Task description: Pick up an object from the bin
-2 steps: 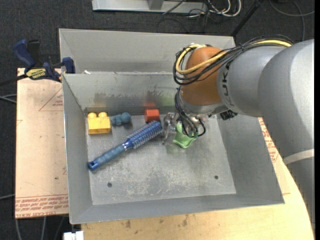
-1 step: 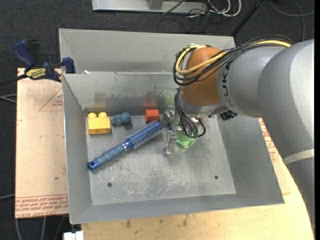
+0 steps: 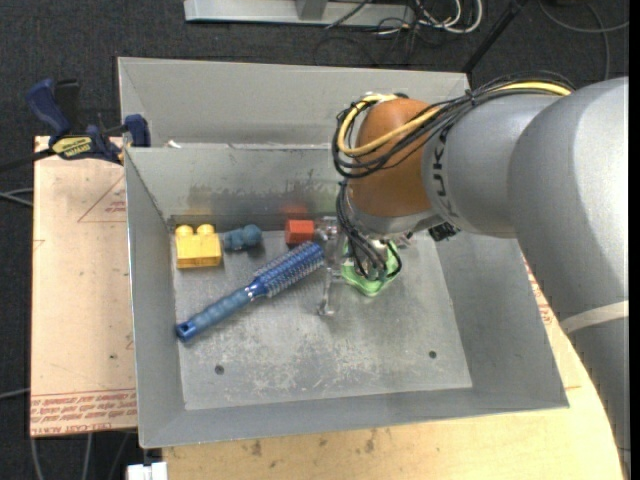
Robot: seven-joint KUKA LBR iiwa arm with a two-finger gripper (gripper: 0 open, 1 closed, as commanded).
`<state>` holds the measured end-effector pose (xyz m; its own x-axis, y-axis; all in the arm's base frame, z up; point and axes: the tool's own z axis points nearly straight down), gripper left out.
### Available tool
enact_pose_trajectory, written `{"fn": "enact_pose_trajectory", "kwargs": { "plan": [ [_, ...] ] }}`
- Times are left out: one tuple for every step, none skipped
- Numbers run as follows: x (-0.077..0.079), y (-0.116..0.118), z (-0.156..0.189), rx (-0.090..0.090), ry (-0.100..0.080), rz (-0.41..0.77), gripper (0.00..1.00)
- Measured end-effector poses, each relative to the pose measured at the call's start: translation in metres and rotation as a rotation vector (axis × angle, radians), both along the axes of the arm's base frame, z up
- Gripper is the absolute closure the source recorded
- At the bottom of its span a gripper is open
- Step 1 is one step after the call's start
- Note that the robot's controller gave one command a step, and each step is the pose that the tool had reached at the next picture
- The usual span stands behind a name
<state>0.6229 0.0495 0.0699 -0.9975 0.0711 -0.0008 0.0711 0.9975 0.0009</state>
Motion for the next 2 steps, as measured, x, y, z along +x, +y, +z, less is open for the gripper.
{"fn": "enact_pose_trajectory", "kwargs": {
  "plan": [
    [0.001, -0.001, 0.001, -0.001, -0.002, 0.0, 1.0],
    [0.027, -0.014, 0.121, 0.0, -0.013, 0.007, 1.0]
  ]
}}
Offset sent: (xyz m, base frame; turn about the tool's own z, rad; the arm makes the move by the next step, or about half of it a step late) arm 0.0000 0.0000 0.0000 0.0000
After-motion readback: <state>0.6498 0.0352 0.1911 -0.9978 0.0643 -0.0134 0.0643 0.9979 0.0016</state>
